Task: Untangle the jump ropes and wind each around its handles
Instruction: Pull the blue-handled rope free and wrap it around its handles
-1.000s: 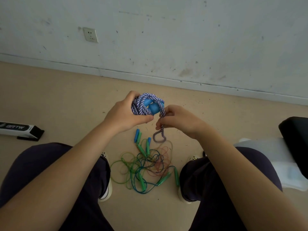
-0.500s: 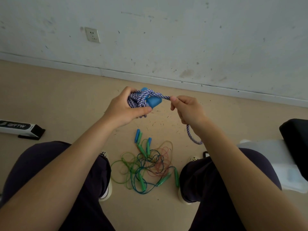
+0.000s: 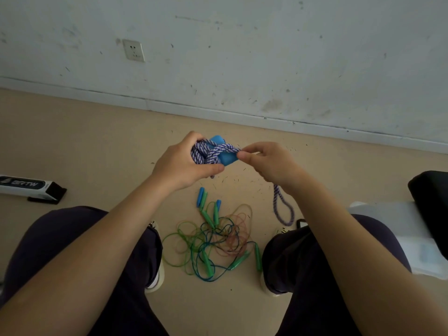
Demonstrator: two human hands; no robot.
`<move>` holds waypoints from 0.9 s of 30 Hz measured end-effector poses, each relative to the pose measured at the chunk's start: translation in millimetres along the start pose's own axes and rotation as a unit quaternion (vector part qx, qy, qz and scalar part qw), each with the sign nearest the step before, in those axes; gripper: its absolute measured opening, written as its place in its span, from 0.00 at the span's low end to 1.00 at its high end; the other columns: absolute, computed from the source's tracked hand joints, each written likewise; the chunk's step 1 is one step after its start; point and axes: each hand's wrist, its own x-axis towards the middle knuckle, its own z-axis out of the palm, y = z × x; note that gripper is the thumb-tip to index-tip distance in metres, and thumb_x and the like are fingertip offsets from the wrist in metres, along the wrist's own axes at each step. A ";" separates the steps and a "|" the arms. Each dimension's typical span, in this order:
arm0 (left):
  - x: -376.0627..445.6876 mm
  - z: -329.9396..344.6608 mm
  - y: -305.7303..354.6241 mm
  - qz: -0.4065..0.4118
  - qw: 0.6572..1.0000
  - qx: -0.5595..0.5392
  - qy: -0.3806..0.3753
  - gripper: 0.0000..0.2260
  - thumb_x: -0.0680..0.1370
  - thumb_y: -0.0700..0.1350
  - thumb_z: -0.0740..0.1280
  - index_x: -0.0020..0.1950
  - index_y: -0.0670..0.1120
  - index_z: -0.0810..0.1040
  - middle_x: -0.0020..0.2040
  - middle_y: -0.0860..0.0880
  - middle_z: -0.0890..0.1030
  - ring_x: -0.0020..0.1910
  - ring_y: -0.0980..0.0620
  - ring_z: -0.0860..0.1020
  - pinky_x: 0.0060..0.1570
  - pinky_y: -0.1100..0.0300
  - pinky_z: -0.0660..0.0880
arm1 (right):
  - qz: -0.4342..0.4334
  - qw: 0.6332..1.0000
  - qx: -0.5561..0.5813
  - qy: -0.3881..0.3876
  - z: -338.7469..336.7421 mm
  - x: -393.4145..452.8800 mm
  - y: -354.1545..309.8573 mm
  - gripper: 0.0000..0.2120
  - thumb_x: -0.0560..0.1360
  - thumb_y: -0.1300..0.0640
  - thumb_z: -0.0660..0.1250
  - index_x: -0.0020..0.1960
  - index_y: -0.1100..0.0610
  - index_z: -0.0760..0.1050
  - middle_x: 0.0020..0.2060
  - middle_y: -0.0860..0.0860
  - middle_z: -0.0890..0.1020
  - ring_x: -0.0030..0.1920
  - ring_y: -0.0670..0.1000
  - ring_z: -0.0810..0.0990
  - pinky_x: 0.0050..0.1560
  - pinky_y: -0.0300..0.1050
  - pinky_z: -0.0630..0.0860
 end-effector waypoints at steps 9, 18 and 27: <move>-1.0 2.0 6.1 0.013 0.999 -0.022 -0.030 0.24 0.65 0.55 0.81 0.56 0.54 0.75 0.44 0.57 0.84 0.39 0.61 0.83 0.47 0.52 0.82 | -0.066 0.994 -0.073 0.053 -5.7 0.3 8.2 0.06 0.76 0.52 0.71 0.42 0.53 0.82 0.32 0.51 0.74 0.33 0.46 0.69 0.37 0.41 0.66; 9.6 -12.1 -11.5 -0.047 0.997 -0.053 -0.009 0.24 0.67 0.59 0.78 0.58 0.56 0.74 0.41 0.56 0.85 0.38 0.60 0.83 0.33 0.64 0.73 | -0.010 0.998 -0.054 0.022 -20.0 12.0 4.0 0.16 0.79 0.47 0.65 0.38 0.57 0.75 0.28 0.51 0.70 0.28 0.48 0.67 0.31 0.40 0.66; 107.6 19.9 -83.1 -0.186 0.977 0.099 0.026 0.33 0.65 0.73 0.70 0.55 0.49 0.70 0.44 0.53 0.81 0.37 0.49 0.81 0.40 0.52 0.80 | 0.112 0.988 0.075 0.072 -20.2 122.7 79.3 0.16 0.81 0.50 0.63 0.40 0.59 0.75 0.27 0.50 0.68 0.25 0.49 0.68 0.33 0.46 0.70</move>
